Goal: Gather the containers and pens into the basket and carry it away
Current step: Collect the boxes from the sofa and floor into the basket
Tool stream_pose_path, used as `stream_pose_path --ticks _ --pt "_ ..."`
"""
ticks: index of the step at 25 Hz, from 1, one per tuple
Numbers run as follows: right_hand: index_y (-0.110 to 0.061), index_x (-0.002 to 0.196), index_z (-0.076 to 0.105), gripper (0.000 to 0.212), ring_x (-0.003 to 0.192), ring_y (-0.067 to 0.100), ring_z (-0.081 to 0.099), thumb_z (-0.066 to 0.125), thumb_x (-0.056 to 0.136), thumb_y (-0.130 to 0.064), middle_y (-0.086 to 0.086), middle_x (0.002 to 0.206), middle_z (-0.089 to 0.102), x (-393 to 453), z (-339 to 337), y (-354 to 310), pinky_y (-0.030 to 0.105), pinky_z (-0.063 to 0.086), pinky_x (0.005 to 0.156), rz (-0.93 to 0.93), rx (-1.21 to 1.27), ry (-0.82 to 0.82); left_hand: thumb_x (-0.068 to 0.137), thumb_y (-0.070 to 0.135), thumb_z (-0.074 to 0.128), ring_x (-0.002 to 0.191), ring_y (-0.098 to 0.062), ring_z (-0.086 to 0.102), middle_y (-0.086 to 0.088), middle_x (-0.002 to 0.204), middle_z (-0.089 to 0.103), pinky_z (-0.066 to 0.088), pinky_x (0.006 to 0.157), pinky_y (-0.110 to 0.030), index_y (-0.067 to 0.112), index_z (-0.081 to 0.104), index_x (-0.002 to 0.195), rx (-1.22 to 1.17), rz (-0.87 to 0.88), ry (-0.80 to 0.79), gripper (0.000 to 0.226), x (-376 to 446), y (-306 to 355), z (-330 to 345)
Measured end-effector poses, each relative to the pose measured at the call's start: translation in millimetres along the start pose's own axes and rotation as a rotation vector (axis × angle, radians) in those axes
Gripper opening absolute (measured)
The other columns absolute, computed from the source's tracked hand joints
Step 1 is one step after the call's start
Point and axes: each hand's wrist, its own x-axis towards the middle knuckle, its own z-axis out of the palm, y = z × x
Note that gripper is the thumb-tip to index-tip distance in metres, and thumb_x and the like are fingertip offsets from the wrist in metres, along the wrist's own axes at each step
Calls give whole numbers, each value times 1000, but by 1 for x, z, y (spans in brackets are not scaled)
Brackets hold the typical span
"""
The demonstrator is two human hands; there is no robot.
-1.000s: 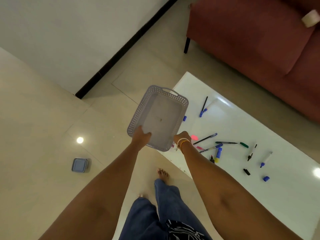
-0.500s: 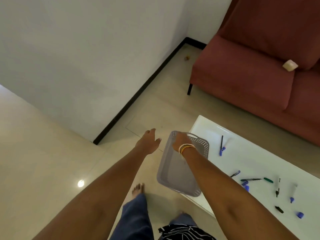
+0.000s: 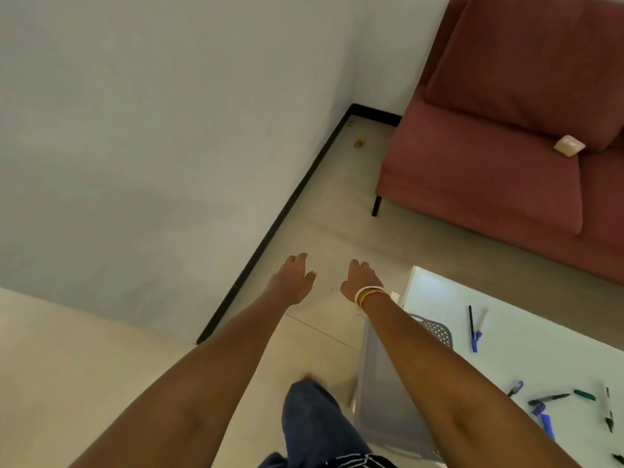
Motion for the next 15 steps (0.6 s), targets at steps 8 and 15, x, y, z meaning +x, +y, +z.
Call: stream_pose_path --ticks 8,15 --pt "-7 139 34 55 128 36 44 50 88 -18 18 139 40 163 -87 -21 40 43 101 161 304 -1 100 36 38 131 -31 44 -12 147 37 39 106 -49 12 27 146 167 114 -62 53 186 48 -76" --pt "-2 131 44 46 123 34 49 53 88 -15 18 134 49 271 -202 -7 36 43 96 256 330 150 99 37 39 135 -31 40 -13 150 35 37 108 -47 12 28 146 129 244 -73 54 349 128 -138"
